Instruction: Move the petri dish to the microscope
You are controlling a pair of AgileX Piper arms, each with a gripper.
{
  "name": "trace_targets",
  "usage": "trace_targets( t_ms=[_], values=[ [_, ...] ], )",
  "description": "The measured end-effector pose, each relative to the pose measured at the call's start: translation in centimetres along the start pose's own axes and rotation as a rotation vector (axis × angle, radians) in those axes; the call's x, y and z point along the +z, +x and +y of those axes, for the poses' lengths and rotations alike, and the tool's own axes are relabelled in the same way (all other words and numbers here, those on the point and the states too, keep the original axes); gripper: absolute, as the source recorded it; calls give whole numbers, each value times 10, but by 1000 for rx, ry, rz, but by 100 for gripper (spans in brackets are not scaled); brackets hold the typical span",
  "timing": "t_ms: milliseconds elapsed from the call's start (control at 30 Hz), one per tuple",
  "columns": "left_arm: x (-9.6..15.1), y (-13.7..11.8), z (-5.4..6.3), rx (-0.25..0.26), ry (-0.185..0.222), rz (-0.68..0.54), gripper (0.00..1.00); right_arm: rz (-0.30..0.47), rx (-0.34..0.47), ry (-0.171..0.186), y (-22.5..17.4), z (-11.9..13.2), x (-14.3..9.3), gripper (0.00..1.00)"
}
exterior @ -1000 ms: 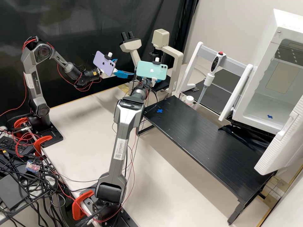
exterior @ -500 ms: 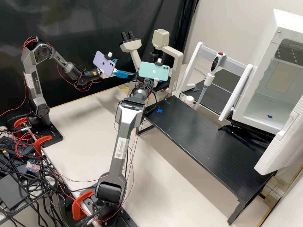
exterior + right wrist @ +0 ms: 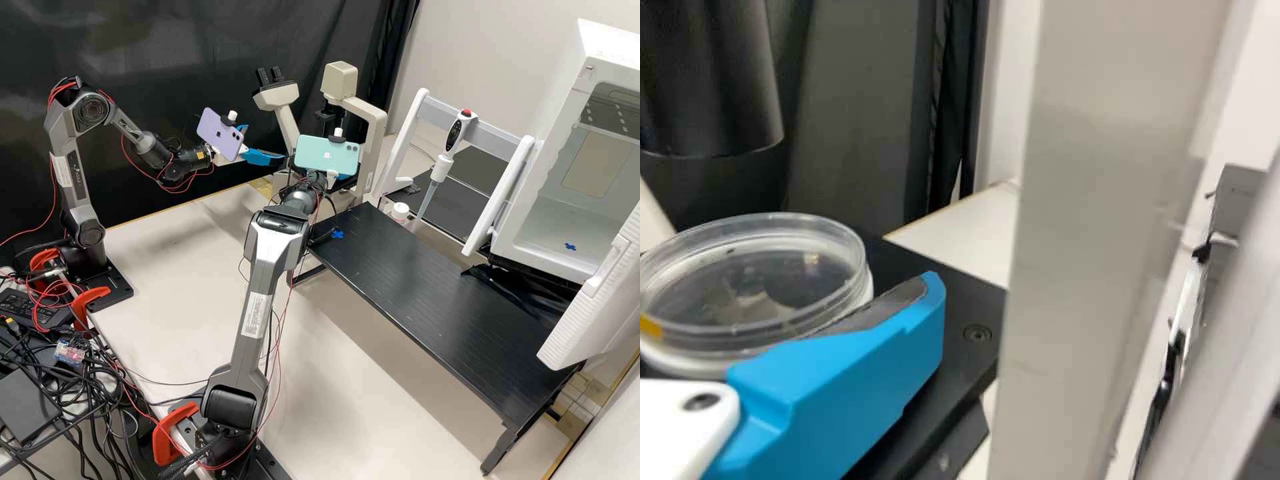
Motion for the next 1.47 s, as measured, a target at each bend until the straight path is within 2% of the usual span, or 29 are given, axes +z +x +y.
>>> trace_targets(
  t_ms=[67, 100, 167, 300, 433, 500, 633, 800, 933, 1000, 1067, 1133, 1200, 1300, 1433, 1467],
  values=[
    [0, 0, 0, 0, 0, 0, 100, 20, 15, -5, -8, 5, -1, 100],
    [0, 0, 0, 0, 0, 0, 100, 28, 16, 4, -13, 6, -1, 100],
    [0, 0, 0, 0, 0, 0, 100, 34, 4, -5, -23, 7, 0, 100],
    [0, 0, 0, 0, 0, 0, 100, 52, 6, 11, -43, 10, 5, 100],
    [0, 0, 0, 0, 0, 0, 100, 139, 65, -41, -82, 17, 3, 100],
    [0, 0, 0, 0, 0, 0, 100, 201, 112, -58, -99, 22, -3, 100],
    [0, 0, 0, 0, 0, 0, 100, 332, 218, -111, -141, 32, 2, 100],
    [0, 0, 0, 0, 0, 0, 100, 388, 327, -122, -178, 41, 22, 100],
    [0, 0, 0, 0, 0, 0, 100, 336, 403, -113, -200, 49, 56, 100],
    [0, 0, 0, 0, 0, 0, 100, 285, 427, -101, -207, 52, 73, 100],
    [0, 0, 0, 0, 0, 0, 100, 254, 438, -105, -214, 53, 87, 100],
    [0, 0, 0, 0, 0, 0, 100, 186, 474, -91, -223, 59, 107, 100],
    [0, 0, 0, 0, 0, 0, 100, 107, 520, -62, -232, 65, 125, 100],
    [0, 0, 0, 0, 0, 0, 100, -38, 615, 14, -247, 74, 156, 100],
    [0, 0, 0, 0, 0, 0, 100, -109, 671, 110, -264, 80, 179, 100],
    [0, 0, 0, 0, 0, 0, 100, -116, 676, 117, -266, 80, 181, 100]
  ],
)
